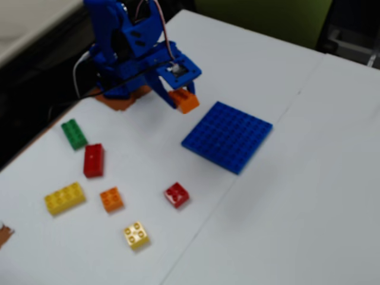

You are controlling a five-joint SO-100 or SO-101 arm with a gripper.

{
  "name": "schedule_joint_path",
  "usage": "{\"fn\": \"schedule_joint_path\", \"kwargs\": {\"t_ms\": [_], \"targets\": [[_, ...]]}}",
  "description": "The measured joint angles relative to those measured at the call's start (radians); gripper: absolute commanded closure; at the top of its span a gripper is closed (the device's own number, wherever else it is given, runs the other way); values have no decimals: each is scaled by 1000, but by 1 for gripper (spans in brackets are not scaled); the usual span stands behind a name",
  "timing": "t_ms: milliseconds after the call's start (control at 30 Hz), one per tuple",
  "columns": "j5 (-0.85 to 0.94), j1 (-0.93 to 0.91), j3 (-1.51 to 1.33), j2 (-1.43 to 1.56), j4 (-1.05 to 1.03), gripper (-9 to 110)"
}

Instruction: Pick up the 2x4 orange block and go up the 8x8 blue block.

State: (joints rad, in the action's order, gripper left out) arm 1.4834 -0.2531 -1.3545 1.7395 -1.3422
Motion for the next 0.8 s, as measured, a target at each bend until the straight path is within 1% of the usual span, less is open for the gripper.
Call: {"fn": "schedule_joint_path", "kwargs": {"t_ms": [133, 467, 800], "targets": [[26, 44, 34, -71, 0, 101], [26, 138, 112, -233, -3, 101], [17, 187, 235, -403, -18, 101]]}}
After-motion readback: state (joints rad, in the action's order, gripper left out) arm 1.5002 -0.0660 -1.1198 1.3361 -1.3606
